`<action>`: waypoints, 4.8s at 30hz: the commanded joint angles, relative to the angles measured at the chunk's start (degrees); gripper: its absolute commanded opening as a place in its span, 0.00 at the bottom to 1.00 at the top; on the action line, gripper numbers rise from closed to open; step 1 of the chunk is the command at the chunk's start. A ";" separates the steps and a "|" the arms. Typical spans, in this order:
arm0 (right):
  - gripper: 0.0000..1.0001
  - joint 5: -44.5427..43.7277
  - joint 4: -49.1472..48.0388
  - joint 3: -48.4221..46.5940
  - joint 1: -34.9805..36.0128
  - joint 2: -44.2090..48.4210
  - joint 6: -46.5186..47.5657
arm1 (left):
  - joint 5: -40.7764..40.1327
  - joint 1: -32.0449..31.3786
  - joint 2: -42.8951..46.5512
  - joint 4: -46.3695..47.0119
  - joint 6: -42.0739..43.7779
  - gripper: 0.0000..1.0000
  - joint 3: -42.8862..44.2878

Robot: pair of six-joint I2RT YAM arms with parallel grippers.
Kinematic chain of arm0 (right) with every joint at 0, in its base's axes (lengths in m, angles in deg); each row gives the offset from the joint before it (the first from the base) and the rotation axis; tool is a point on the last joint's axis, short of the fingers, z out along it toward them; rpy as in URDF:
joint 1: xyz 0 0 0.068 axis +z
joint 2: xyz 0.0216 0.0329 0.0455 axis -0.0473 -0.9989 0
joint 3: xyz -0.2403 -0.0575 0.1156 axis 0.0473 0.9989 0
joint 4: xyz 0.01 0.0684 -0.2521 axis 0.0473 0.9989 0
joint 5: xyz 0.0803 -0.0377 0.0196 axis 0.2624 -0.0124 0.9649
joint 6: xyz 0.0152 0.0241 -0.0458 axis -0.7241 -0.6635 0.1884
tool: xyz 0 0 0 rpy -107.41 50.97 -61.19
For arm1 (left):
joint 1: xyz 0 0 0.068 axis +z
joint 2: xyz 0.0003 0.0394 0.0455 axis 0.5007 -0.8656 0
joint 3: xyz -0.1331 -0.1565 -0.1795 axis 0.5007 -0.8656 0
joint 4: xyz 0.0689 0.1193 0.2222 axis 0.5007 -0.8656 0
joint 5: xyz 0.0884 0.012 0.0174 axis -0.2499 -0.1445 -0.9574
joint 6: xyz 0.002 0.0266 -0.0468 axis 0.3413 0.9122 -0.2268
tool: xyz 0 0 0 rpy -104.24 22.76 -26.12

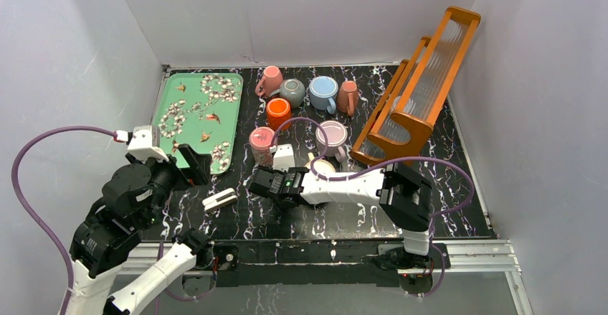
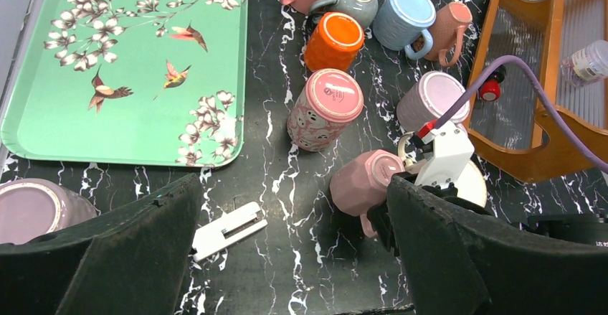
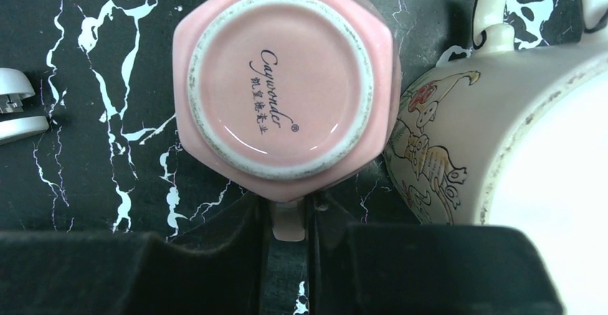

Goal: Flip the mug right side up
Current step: Turn over the cup at the center of the board.

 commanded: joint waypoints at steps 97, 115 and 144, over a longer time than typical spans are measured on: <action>0.01 22.82 -92.87 35.55 0.35 48.86 7.02 | 61.47 -0.24 -6.96 65.10 -36.97 0.37 -21.61; 0.19 22.26 -83.38 34.08 0.32 50.71 10.25 | 57.74 -0.21 -5.52 54.34 -27.64 0.00 -18.23; 0.99 18.60 -30.52 29.14 0.28 56.11 20.53 | -13.25 -0.19 -23.38 26.37 7.56 0.00 -3.41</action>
